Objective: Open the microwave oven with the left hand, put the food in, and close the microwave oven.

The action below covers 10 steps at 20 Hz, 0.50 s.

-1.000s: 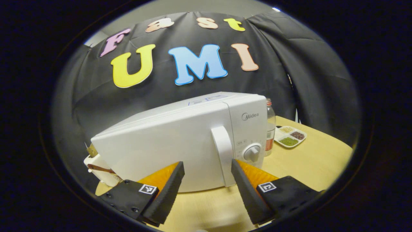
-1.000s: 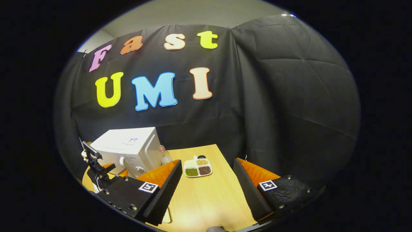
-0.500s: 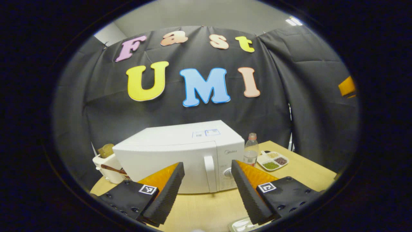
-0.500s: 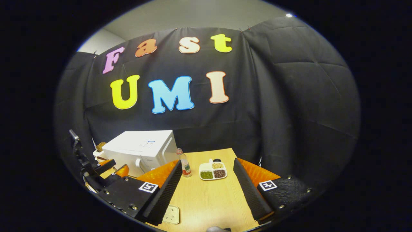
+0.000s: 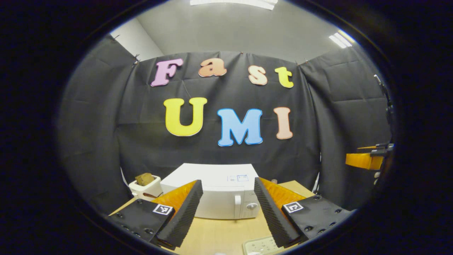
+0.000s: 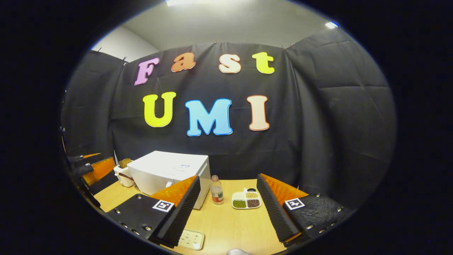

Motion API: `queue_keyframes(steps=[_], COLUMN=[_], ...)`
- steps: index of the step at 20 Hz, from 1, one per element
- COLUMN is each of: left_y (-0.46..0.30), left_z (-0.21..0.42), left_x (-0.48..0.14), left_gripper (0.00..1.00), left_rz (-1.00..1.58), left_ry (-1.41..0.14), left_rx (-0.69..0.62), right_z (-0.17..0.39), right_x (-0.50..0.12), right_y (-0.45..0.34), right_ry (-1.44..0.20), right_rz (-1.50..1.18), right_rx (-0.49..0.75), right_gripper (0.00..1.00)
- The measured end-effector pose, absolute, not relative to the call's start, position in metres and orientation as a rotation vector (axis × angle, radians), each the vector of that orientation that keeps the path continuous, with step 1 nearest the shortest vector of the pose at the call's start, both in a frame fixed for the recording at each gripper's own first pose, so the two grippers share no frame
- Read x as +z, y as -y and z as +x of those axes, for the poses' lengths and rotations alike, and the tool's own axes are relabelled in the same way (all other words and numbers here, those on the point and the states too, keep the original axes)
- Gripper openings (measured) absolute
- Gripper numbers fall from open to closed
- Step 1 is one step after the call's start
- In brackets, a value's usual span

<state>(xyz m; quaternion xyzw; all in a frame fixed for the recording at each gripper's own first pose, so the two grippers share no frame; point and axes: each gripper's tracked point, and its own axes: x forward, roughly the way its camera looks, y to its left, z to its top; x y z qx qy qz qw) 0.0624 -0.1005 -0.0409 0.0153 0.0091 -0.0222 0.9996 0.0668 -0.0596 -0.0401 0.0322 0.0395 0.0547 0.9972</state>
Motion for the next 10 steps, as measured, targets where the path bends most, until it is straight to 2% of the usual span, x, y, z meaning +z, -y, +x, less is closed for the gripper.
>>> queue_keyframes(steps=[3, 4, 8, 9, 10], left_y=[0.078, 0.074, 0.059, 0.057, 0.055], left_z=[0.045, 0.042, 0.033, 0.031, 0.030], left_x=[-0.004, 0.005, 0.022, 0.024, 0.025], left_gripper=[0.97, 1.00, 0.96, 0.96, 0.96], left_rz=[0.060, 0.060, 0.049, 0.051, 0.051], left_ry=[0.031, 0.035, 0.041, 0.044, 0.042], left_rx=[-0.004, -0.003, 0.002, 0.001, 0.001], right_z=[0.062, 0.060, 0.054, 0.051, 0.049], right_x=[-0.017, -0.010, 0.008, 0.010, 0.010], right_y=[0.046, 0.049, 0.053, 0.053, 0.052], right_ry=[-0.049, -0.031, 0.022, 0.024, 0.028], right_rz=[0.136, 0.140, 0.121, 0.124, 0.127], right_rx=[0.127, 0.116, 0.074, 0.070, 0.067], right_gripper=[0.98, 0.98, 0.97, 0.93, 0.98])
